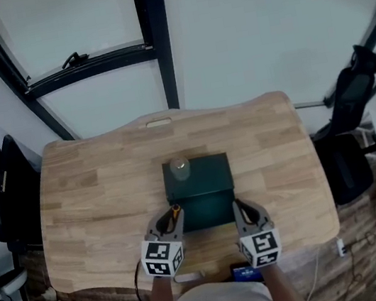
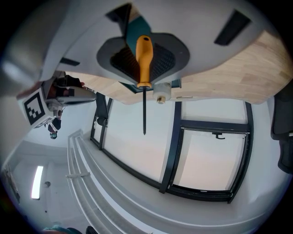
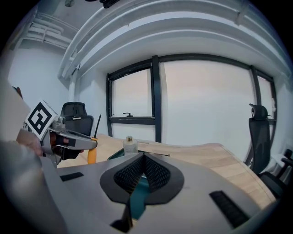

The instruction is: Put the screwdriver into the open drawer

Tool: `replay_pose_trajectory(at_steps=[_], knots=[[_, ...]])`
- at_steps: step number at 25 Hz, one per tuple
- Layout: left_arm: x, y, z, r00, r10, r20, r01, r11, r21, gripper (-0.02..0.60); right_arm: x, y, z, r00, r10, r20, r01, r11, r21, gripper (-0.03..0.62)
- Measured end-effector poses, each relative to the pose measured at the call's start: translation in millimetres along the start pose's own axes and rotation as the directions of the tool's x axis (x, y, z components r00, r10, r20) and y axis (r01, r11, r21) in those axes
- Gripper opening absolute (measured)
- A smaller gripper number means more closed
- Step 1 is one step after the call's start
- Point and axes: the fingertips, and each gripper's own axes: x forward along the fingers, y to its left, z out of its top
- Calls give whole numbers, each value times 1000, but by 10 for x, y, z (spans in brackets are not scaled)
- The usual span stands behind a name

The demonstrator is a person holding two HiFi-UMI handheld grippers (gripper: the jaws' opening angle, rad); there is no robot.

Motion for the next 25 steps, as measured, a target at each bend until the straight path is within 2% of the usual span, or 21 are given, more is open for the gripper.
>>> replay_pose_trajectory(at_steps=[5,14,25], knots=[[36,-3,-65,1000,-4,-22,5,1000,4,71,47,40,-76,999,24,-49,-24,1000,14,-2],[133,11,-215,997,-21,-77,23,1000,19,71,115,19,-135,999,14,-34,-12,999,40,-2],[279,-37,-509,981,-68,-183,83,994,73,71,136,16,-270,996,13,-86,-8,998,64,-2]])
